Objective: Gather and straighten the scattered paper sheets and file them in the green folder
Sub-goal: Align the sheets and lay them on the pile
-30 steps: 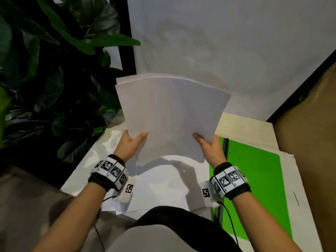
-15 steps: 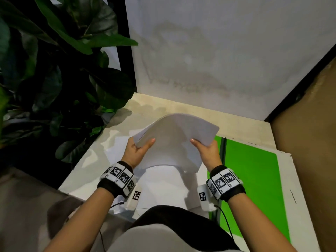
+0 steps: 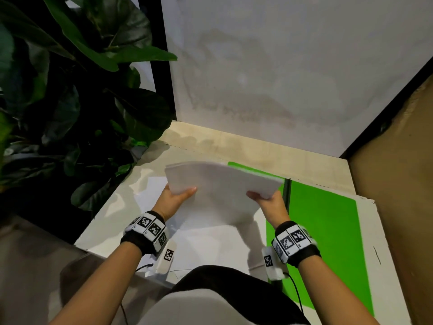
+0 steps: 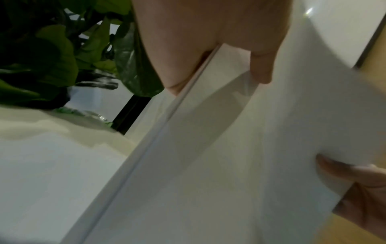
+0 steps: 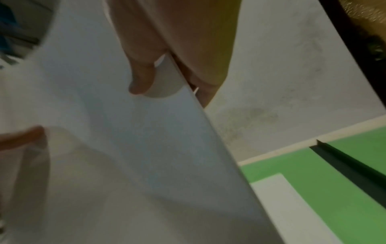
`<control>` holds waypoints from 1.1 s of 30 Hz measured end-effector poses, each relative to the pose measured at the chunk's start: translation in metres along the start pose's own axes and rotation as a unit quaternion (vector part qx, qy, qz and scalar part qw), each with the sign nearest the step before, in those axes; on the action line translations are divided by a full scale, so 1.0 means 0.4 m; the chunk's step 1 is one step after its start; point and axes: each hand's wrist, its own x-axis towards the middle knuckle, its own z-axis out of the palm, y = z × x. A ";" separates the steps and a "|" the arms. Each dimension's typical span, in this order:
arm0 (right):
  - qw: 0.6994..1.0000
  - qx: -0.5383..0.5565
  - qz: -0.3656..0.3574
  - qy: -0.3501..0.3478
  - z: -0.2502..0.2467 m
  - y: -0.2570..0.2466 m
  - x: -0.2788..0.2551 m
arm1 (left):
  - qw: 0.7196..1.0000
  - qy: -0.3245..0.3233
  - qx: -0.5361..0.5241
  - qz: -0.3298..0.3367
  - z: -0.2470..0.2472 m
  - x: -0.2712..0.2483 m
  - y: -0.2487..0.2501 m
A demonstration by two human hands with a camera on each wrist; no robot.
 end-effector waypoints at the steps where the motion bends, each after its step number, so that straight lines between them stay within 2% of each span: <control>1: 1.000 0.010 -0.007 0.016 -0.001 -0.009 0.003 | 1.000 -0.005 0.000 0.007 -0.001 0.001 0.011; 4: 0.999 0.020 -0.037 0.032 -0.006 -0.047 0.014 | 0.999 -0.034 0.016 0.032 -0.014 0.009 0.042; 7: 0.997 0.008 -0.064 0.045 0.001 -0.073 0.021 | 0.998 -0.043 0.035 0.018 -0.016 0.022 0.039; 12: 0.999 0.004 -0.036 -0.004 0.004 -0.085 0.020 | 0.995 0.098 0.012 0.007 0.005 0.020 0.039; 15: 1.000 -0.017 -0.008 -0.007 0.012 -0.074 0.016 | 0.991 0.130 -0.003 0.037 0.036 0.002 0.057; 20: 0.992 0.065 -0.070 0.078 0.037 -0.081 -0.011 | 0.991 0.061 0.027 0.116 0.079 -0.033 0.060; 27: 0.995 0.066 -0.014 0.077 0.018 -0.003 -0.027 | 0.995 0.032 0.027 0.088 0.062 -0.038 -0.001; 31: 0.995 0.072 -0.020 0.067 0.005 -0.028 -0.029 | 0.995 0.025 -0.010 0.092 0.081 -0.064 0.044; 33: 0.994 0.085 -0.032 0.066 0.002 -0.065 -0.027 | 0.992 0.037 -0.032 0.118 0.081 -0.053 0.064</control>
